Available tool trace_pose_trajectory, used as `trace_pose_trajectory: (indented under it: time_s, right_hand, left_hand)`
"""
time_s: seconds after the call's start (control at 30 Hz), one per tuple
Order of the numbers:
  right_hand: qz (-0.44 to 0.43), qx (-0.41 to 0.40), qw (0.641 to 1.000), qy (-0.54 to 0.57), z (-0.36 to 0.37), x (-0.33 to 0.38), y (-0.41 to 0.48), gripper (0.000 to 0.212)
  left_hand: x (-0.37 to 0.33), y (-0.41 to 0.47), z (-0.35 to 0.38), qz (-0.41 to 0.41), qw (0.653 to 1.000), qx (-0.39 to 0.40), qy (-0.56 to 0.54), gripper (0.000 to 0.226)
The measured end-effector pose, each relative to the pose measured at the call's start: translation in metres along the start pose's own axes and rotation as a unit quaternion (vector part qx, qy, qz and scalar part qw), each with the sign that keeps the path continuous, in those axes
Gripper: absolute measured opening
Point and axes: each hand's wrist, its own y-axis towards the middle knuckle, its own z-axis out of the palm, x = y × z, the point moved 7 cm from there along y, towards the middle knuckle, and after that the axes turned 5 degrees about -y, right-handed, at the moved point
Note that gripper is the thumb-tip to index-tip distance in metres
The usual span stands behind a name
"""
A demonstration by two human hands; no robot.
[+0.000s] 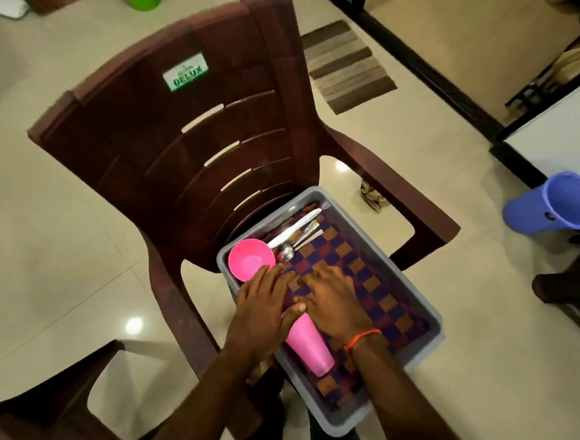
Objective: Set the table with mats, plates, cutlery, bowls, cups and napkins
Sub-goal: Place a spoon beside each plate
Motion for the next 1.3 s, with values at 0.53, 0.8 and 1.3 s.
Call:
trace_pose_trajectory:
  time_s: [0.53, 0.8, 1.3]
  right_hand:
    - [-0.092, -0.013, 0.987, -0.132, 0.110, -0.076, 0.196, 0.059]
    - [-0.204, -0.029, 0.956, -0.207, 0.123, -0.088, 0.201, 0.034]
    - [-0.145, 0.051, 0.987, -0.051, 0.097, -0.077, 0.145, 0.013]
  left_hand:
    - [0.046, 0.084, 0.043, -0.042, 0.986, -0.128, 0.100, 0.061]
    - [0.052, 0.074, 0.058, -0.054, 0.984, -0.137, 0.104, 0.054]
    - [0.026, 0.075, 0.037, -0.028, 0.988, -0.131, 0.079, 0.045]
